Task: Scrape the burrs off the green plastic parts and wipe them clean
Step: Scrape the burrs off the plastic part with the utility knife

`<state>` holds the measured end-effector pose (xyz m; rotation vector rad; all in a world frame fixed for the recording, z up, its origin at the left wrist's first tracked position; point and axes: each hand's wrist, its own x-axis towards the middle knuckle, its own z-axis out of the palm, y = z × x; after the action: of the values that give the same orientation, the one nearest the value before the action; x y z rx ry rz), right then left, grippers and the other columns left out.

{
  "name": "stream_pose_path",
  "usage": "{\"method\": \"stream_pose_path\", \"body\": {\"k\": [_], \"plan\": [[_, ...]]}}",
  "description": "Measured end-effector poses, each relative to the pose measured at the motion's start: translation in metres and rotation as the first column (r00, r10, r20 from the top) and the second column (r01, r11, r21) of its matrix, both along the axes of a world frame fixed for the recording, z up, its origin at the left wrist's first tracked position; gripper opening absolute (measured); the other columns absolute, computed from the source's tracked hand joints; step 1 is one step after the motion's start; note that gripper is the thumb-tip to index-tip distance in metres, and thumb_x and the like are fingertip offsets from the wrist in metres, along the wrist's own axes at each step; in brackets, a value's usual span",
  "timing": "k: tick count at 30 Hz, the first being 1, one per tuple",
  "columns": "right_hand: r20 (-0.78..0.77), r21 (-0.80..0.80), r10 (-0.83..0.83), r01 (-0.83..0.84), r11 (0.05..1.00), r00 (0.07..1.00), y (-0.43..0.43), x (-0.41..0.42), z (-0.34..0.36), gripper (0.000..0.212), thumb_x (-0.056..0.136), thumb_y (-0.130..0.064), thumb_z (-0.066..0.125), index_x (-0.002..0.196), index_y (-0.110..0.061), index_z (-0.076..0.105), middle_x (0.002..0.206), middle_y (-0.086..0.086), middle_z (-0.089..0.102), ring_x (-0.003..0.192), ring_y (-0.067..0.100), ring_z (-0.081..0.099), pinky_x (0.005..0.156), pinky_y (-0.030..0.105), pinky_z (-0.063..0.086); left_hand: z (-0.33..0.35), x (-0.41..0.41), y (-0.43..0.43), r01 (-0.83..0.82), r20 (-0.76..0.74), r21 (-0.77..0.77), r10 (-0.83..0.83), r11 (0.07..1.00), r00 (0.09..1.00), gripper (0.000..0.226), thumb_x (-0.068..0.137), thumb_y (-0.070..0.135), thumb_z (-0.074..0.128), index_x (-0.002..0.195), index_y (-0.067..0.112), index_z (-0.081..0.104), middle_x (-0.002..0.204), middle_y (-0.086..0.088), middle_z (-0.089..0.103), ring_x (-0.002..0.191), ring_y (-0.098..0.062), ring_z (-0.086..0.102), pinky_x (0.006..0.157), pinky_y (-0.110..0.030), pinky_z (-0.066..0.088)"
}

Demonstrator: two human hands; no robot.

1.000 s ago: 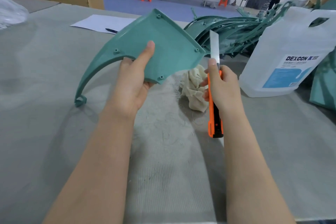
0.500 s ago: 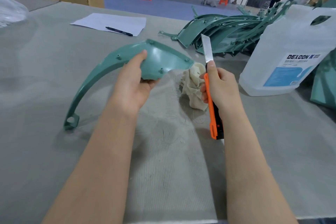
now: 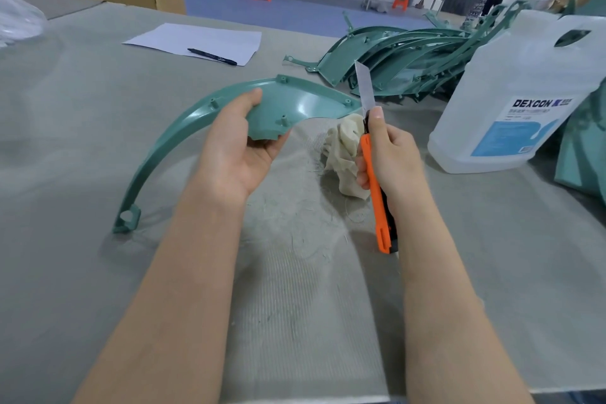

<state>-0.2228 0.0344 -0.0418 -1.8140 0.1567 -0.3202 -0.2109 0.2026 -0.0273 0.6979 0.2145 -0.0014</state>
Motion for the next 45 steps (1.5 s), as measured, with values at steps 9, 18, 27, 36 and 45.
{"method": "stream_pose_path", "body": {"k": [9,18,27,36,45], "plan": [[0.002,0.118,0.069,-0.068,0.991,0.998,0.006,-0.004,0.004,0.051,0.103,-0.046,0.035,0.070,-0.009,0.050,0.044,0.002,0.044,0.032,0.011,0.039,0.034,0.019,0.030,-0.001,0.002,0.003,0.025,-0.003,-0.016,-0.025,1.000,1.000,0.008,0.092,0.013,0.059,0.097,0.007,0.062,0.098,-0.010,0.068,0.111,-0.033,0.063,0.050,-0.021,0.053],[-0.007,0.133,0.127,-0.125,0.983,0.992,0.009,-0.007,0.007,0.056,0.101,-0.051,0.035,0.063,-0.013,0.047,0.043,-0.001,0.047,0.033,0.011,0.041,0.035,0.020,0.034,0.000,0.002,0.004,0.026,0.013,-0.057,-0.026,0.998,1.000,0.008,0.093,0.012,0.058,0.097,0.006,0.061,0.101,-0.012,0.066,0.112,-0.034,0.063,0.047,-0.020,0.052],[0.014,0.136,0.122,-0.123,0.983,0.992,0.007,-0.007,0.007,0.055,0.102,-0.051,0.034,0.067,-0.011,0.049,0.045,0.000,0.046,0.034,0.012,0.042,0.037,0.020,0.034,-0.001,0.003,0.005,0.029,0.009,-0.031,-0.029,0.999,1.000,0.011,0.093,0.013,0.058,0.101,0.007,0.061,0.102,-0.011,0.066,0.113,-0.033,0.062,0.047,-0.020,0.052],[0.002,0.125,0.154,-0.153,0.980,0.988,0.010,-0.007,0.005,0.056,0.102,-0.052,0.034,0.065,-0.011,0.047,0.044,0.000,0.046,0.033,0.012,0.041,0.036,0.020,0.034,-0.001,0.003,0.006,0.040,0.023,-0.022,-0.039,0.999,0.999,0.009,0.093,0.013,0.057,0.097,0.007,0.061,0.102,-0.011,0.066,0.114,-0.034,0.061,0.046,-0.019,0.051],[0.018,-0.012,0.324,-0.324,0.946,0.946,0.029,-0.013,0.001,0.048,0.101,-0.048,0.039,0.070,-0.011,0.046,0.051,0.003,0.044,0.038,0.012,0.041,0.038,0.021,0.036,-0.003,0.003,0.003,0.001,0.053,-0.002,-0.001,1.000,0.999,0.010,0.094,0.013,0.057,0.087,0.008,0.063,0.073,-0.004,0.071,0.076,-0.019,0.069,0.071,-0.030,0.058]]}}
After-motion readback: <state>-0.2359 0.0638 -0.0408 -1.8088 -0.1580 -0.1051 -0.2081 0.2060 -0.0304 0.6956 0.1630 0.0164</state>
